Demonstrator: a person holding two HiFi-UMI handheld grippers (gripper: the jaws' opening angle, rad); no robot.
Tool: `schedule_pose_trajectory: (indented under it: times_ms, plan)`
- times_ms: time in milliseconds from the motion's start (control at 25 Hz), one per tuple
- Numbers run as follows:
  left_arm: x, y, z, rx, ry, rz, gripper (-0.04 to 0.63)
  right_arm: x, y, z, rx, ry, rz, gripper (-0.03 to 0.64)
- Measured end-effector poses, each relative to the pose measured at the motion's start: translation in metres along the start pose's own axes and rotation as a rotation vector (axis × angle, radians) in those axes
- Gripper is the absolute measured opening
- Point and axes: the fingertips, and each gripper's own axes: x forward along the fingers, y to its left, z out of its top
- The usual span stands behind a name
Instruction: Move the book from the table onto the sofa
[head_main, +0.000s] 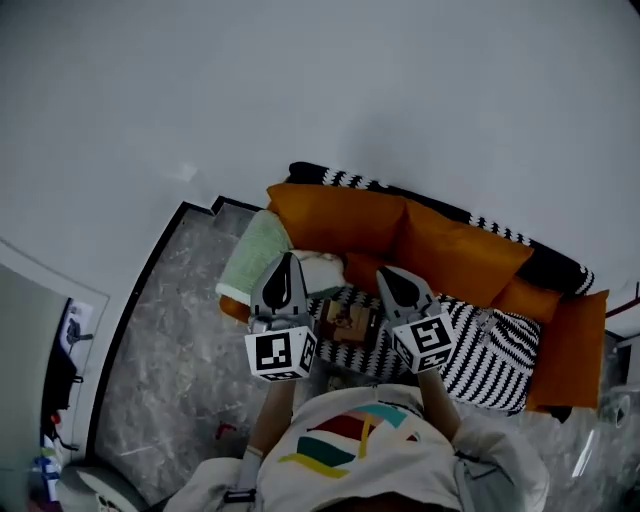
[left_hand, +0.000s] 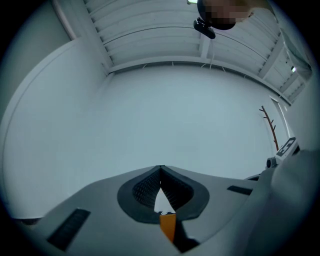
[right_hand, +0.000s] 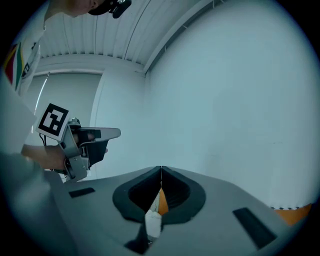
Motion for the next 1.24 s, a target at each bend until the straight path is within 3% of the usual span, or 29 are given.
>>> schedule_pose_trajectory:
  times_ms: [280, 760, 1240]
  plan:
    - [-0.003, -0.016, 0.017, 0.019, -0.020, -0.023, 0.006, -0.002, 0.004, 0.029, -0.053, -0.052, 0.029, 0.012]
    - [-0.015, -0.018, 0.010, 0.027, 0.012, 0.002, 0.006, -0.008, 0.020, 0.017, -0.046, -0.024, 0.064, 0.012]
    - [-0.022, -0.020, 0.011, 0.023, -0.017, 0.001, 0.006, -0.009, 0.028, 0.018, -0.048, -0.030, 0.096, 0.012]
